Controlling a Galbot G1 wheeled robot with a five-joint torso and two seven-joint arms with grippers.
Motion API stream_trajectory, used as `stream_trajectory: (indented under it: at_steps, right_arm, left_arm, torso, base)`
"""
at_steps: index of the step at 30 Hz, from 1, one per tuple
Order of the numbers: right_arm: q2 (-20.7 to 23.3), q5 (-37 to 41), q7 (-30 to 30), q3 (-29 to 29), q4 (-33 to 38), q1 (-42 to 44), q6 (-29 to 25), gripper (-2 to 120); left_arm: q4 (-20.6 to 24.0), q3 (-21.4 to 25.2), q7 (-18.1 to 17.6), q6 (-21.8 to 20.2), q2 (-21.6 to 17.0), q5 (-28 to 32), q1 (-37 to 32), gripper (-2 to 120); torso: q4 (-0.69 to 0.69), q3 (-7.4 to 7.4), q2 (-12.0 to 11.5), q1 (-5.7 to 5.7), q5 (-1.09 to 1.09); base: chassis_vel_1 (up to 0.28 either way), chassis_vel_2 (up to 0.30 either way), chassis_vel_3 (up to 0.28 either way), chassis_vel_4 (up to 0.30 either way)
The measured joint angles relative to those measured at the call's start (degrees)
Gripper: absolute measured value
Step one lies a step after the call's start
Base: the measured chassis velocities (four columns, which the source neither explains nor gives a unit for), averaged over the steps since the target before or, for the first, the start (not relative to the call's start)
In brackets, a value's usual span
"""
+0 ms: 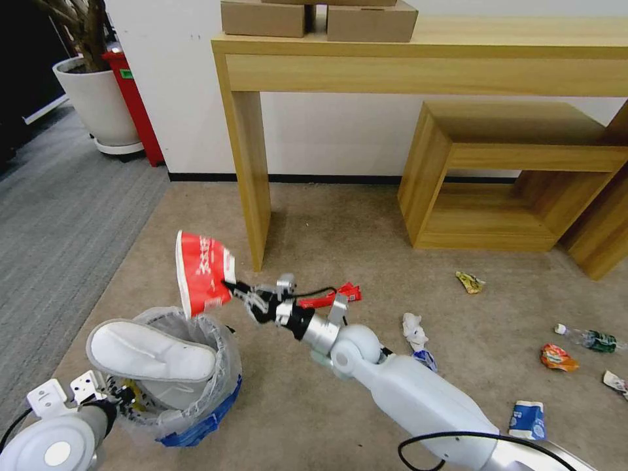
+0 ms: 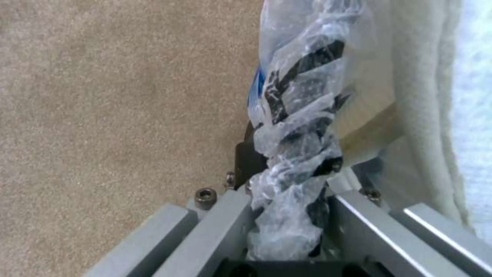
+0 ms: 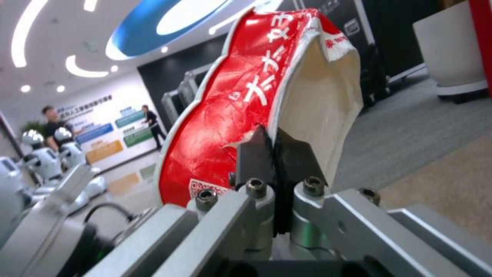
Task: Pick up the trash bin and place the garbage on the floor into it.
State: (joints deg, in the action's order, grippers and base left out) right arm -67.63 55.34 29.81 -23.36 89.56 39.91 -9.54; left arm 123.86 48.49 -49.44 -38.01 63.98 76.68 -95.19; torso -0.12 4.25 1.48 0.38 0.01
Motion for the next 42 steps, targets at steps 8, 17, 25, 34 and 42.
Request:
stream_trajectory:
  at_steps: [8, 17, 25, 34, 42]
  right_arm:
    - [4.88, -0.6, 0.23, -3.54, 1.83, 0.92, 0.02, 0]
    - [4.16, -2.68, -0.04, -9.0, -0.04, 0.43, -0.08, 0]
    - [0.3, -4.35, -0.2, -13.03, -3.72, -0.76, -0.53, 0]
    - [-2.0, -6.08, -1.28, -15.05, -7.08, -1.98, -1.71, 0]
    - [-4.27, -8.54, -3.78, -16.22, -9.69, -2.36, -2.8, 0]
  left_arm:
    - [-0.63, -0.16, -0.01, 0.0, 0.26, -0.03, 0.34, 0]
    - [-0.45, -0.18, -0.09, -0.07, 1.12, -0.62, 0.28, 0]
    - [0.23, -0.29, -0.1, -0.17, 2.38, -1.62, -0.21, 0]
    - [1.34, -0.33, -0.1, -0.36, 3.71, -2.59, -1.0, 0]
    - [1.84, -0.46, -0.06, -0.46, 4.07, -2.93, -1.35, 0]
  torso:
    - [-0.01, 0.0, 0.0, 0.0, 0.0]
    - [0.0, 0.0, 0.0, 0.0, -0.01]
    - [0.0, 0.0, 0.0, 0.0, -0.01]
    - [0.0, 0.0, 0.0, 0.0, -0.02]
    - [0.0, 0.0, 0.0, 0.0, -0.01]
  base:
    - [0.0, 0.0, 0.0, 0.0]
    - [0.0, 0.0, 0.0, 0.0]
    - [0.0, 0.0, 0.0, 0.0]
    - [0.0, 0.0, 0.0, 0.0]
    - [0.0, 0.0, 0.0, 0.0]
